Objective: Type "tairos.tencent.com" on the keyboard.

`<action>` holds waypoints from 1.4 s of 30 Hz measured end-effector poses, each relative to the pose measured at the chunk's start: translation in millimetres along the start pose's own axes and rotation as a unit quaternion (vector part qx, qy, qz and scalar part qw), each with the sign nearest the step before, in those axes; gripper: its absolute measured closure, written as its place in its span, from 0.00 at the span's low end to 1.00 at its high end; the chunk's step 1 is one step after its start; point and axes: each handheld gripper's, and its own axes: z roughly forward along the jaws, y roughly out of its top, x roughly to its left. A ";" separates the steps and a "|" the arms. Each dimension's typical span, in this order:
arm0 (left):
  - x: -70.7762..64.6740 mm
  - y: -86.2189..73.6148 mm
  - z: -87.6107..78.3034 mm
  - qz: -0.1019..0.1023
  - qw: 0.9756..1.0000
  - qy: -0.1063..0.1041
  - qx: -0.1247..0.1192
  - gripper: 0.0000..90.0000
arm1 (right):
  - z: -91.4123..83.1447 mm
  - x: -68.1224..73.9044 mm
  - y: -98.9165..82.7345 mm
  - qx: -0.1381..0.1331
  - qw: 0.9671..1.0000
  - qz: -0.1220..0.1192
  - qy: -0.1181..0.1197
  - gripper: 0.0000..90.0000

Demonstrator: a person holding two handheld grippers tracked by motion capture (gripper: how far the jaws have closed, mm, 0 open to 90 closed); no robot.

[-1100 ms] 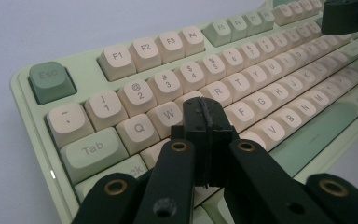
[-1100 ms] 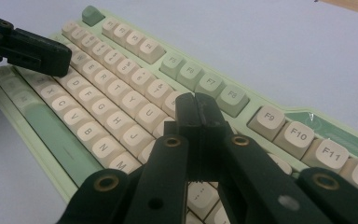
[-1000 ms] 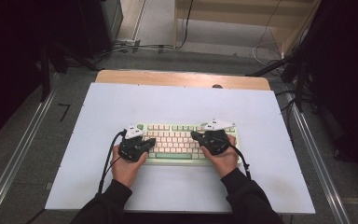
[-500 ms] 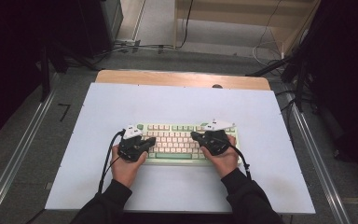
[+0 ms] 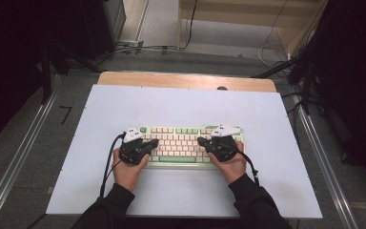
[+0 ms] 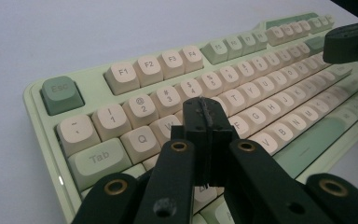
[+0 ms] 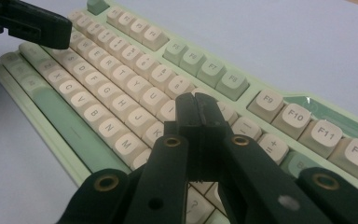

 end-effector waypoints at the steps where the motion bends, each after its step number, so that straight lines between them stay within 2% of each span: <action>1: -0.1 0.0 -0.1 -0.001 1.000 0.001 -0.001 1.00 | -0.9 -0.1 -0.7 0.001 1.000 0.000 0.000 0.98; 13: -0.1 0.0 -0.6 -0.003 1.000 0.000 -0.004 1.00 | -7.6 3.3 -12.1 0.013 1.000 -0.001 0.007 0.98; 40: -0.7 -0.1 -0.7 -0.003 1.000 -0.003 -0.003 1.00 | -0.2 8.3 -19.4 0.036 0.999 -0.009 0.013 0.98; 42: -0.7 -0.1 -0.7 -0.002 1.000 -0.003 -0.003 1.00 | 2.0 9.4 -20.9 0.044 0.999 -0.012 0.011 0.98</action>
